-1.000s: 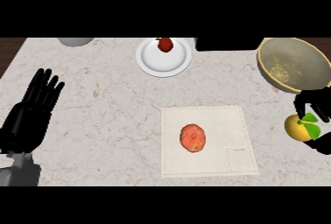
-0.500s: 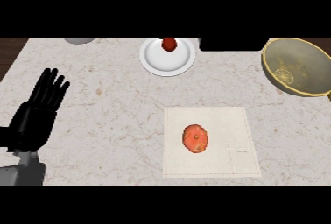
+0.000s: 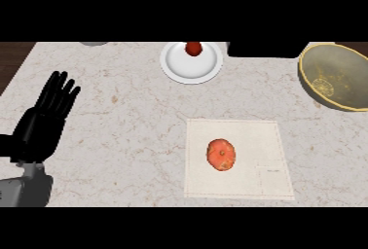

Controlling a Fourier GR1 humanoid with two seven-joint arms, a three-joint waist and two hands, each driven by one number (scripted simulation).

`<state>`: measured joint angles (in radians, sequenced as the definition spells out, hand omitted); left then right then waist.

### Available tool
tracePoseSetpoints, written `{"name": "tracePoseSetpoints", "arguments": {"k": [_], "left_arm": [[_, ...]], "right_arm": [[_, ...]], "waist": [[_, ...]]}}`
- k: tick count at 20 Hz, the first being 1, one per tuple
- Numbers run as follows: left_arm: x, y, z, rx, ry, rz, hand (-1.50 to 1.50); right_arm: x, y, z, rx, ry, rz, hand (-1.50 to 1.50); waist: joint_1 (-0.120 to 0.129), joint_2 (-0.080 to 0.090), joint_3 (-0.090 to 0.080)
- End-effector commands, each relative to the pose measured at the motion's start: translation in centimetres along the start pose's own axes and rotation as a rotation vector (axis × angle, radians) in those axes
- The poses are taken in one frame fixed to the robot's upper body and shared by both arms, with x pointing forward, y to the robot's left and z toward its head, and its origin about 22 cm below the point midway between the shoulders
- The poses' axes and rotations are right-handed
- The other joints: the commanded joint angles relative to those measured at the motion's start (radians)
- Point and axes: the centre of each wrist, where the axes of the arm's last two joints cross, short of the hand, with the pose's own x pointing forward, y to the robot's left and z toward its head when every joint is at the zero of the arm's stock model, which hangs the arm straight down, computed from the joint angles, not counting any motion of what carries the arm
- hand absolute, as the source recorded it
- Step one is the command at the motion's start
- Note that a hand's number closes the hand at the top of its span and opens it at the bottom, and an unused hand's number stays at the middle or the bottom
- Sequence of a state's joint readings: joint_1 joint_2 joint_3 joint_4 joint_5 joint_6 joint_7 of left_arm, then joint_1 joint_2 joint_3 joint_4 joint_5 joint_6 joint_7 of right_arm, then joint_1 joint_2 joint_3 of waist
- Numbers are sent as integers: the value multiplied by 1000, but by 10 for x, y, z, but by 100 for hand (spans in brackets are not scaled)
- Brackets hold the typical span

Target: Pick the lemon from the placemat and place it in the bowl

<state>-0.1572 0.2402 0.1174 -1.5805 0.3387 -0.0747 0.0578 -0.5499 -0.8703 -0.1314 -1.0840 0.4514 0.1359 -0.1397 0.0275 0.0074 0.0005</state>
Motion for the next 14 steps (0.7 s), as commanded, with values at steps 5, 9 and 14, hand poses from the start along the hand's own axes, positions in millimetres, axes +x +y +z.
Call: {"name": "tracePoseSetpoints", "arguments": {"k": [5, 9, 14], "left_arm": [[-2, -4, -4, -25, -3, 15, 0], [6, -25, -9, -46, -15, 31, 0], [1, -28, -13, -69, -40, 12, 0]], "right_arm": [[-22, 24, -40, -41, 52, -90, 150], [-27, 29, -47, -6, 72, -43, 150], [-20, 51, -56, 87, 114, 7, 150]], "waist": [[36, 14, 2], [49, 18, 3], [71, 32, 3]]}}
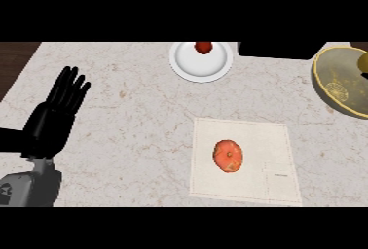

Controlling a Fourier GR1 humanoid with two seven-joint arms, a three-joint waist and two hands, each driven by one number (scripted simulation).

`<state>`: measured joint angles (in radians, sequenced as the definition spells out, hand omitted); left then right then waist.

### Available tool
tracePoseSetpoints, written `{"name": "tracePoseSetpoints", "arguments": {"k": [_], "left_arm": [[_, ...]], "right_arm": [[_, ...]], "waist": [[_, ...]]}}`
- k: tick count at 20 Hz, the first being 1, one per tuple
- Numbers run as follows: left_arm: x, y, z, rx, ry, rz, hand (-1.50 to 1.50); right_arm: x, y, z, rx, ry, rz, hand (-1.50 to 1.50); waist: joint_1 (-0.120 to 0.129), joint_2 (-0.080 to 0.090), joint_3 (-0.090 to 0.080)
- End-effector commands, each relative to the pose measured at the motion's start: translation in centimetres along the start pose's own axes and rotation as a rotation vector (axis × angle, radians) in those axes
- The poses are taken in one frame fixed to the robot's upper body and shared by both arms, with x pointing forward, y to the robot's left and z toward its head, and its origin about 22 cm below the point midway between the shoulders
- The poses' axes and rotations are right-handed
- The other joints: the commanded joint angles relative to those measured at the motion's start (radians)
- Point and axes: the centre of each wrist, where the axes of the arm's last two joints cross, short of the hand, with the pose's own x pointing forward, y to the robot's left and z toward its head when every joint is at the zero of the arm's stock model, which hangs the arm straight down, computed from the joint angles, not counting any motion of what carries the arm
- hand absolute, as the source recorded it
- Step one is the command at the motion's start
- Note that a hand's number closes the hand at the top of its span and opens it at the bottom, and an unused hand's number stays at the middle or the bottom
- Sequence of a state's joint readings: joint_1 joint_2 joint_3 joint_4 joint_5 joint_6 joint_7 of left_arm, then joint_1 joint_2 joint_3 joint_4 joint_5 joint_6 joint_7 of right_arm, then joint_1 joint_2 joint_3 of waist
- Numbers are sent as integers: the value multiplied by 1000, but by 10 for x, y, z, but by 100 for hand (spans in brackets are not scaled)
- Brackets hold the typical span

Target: Pick the lemon from the placemat and place it in the bowl

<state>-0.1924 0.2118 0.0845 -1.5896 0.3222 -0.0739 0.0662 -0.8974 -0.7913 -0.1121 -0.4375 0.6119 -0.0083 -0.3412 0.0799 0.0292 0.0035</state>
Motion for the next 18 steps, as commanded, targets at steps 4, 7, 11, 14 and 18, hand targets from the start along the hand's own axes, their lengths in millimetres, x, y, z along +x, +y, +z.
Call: {"name": "tracePoseSetpoints", "arguments": {"k": [4, 7, 11, 14, 18], "left_arm": [[-5, -3, -5, -7, -24, -3, 0], [6, -11, -8, -21, -24, -4, 0], [1, -12, -11, -21, -11, 8, 0], [3, 1, -3, -20, -18, 7, 0], [1, 0, -7, -15, -9, -3, 0]], "right_arm": [[-13, 39, 4, 136, 164, -70, 150], [-18, 42, 6, 260, 135, -86, -150], [-12, 50, 4, 229, 29, -199, -150], [-11, 34, -1, 137, -20, -357, -150], [-6, 26, -6, 4, -34, -653, -150]], "waist": [[16, 16, 2], [23, 13, 4], [22, 22, 6], [26, 15, 6], [8, 16, 7]]}}
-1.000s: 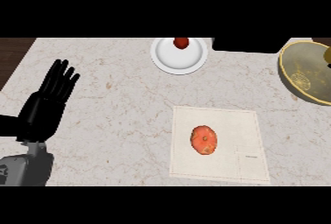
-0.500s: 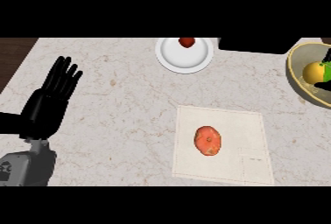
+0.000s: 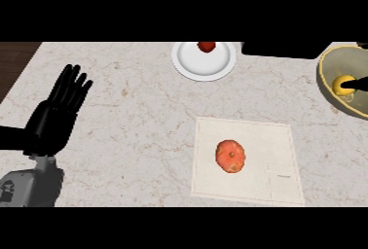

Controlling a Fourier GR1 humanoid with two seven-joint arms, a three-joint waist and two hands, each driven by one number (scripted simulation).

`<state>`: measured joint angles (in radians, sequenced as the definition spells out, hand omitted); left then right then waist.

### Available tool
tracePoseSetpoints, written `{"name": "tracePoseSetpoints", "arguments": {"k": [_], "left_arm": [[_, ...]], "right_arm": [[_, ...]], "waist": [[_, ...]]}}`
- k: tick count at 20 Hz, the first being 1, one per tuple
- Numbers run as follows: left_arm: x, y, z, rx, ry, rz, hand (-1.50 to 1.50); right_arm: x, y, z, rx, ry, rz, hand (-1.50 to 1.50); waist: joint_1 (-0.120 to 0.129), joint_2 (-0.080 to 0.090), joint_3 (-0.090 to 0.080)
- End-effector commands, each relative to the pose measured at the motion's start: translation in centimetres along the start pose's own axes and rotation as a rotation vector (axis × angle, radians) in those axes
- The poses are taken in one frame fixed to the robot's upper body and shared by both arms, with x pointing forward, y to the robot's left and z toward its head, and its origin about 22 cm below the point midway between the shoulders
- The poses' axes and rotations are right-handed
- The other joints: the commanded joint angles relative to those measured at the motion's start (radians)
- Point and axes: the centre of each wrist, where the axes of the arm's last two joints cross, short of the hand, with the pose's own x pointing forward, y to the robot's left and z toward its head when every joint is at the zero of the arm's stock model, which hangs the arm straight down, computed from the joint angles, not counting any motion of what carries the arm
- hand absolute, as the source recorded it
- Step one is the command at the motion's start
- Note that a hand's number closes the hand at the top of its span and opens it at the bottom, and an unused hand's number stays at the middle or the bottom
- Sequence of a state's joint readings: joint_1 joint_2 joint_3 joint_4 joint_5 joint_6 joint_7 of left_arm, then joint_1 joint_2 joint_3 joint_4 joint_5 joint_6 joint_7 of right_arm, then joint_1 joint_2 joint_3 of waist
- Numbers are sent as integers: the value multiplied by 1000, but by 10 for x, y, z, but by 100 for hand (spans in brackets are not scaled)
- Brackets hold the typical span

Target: Pick the lemon from the placemat and place it in the bowl

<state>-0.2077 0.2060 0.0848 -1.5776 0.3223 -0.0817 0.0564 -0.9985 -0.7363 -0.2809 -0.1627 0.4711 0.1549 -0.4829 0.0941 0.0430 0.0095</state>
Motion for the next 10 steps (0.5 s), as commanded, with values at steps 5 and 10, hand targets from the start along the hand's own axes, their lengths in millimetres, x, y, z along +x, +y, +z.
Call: {"name": "tracePoseSetpoints", "arguments": {"k": [5, 10], "left_arm": [[7, 2, -4, 4, -6, -17, 0], [-2, 4, 0, 8, -3, -8, 0]], "right_arm": [[-6, -41, 15, -198, -36, -338, -150], [-30, -84, 51, -274, 17, -350, -150]], "waist": [[-12, 1, -1], [-22, 6, 1]]}}
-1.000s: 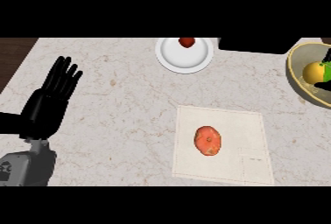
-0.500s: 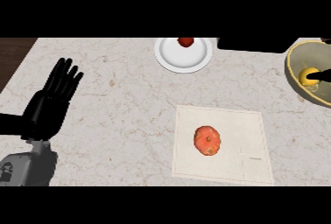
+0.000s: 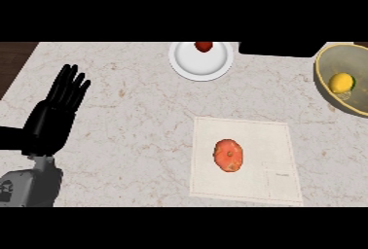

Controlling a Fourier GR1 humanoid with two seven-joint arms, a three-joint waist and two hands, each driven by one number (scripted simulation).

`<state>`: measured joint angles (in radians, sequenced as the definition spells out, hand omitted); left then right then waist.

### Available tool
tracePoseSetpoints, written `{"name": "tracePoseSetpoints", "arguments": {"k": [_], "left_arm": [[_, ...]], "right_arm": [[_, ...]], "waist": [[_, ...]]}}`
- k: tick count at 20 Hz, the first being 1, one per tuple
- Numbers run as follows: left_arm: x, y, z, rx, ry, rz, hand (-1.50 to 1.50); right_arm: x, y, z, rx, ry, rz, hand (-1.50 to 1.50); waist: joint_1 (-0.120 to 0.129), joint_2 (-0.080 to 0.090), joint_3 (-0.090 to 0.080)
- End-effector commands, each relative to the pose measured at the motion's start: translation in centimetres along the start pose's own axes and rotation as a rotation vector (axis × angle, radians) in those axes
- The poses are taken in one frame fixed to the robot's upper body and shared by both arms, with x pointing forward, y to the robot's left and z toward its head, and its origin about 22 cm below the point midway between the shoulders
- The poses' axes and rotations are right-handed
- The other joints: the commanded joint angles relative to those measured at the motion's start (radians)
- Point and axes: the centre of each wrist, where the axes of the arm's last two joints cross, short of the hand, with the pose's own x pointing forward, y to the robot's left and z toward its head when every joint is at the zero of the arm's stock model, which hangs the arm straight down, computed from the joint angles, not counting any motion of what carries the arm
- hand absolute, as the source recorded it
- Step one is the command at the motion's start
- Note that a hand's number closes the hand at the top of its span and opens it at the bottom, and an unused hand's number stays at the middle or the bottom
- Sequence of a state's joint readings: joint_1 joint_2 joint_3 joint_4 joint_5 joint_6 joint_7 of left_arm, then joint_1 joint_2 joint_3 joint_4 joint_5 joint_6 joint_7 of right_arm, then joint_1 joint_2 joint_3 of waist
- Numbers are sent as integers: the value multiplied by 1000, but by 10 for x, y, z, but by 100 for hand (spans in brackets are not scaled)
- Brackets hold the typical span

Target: Pick the lemon from the placemat and place it in the bowl

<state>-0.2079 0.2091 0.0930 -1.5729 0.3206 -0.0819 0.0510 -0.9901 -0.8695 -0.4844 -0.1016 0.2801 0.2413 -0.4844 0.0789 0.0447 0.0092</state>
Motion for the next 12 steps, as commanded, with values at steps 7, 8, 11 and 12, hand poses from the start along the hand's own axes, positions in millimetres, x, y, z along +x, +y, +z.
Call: {"name": "tracePoseSetpoints", "arguments": {"k": [7, 8, 11, 12], "left_arm": [[-2, 9, 7, 18, 3, 2, 0], [2, 6, 5, 18, -2, -3, 0], [1, 3, 8, 23, 2, -8, 0], [2, 13, 12, 35, 5, 3, 0]], "right_arm": [[-24, -79, 55, -76, 73, -41, -150], [-17, -92, 58, -79, 57, -47, -150], [-22, -112, 77, -57, 59, -38, -150], [-28, -112, 81, -34, 63, -46, -150]], "waist": [[-11, 3, 5], [-15, 1, 6], [-26, -4, 8], [-16, -5, 8]]}}
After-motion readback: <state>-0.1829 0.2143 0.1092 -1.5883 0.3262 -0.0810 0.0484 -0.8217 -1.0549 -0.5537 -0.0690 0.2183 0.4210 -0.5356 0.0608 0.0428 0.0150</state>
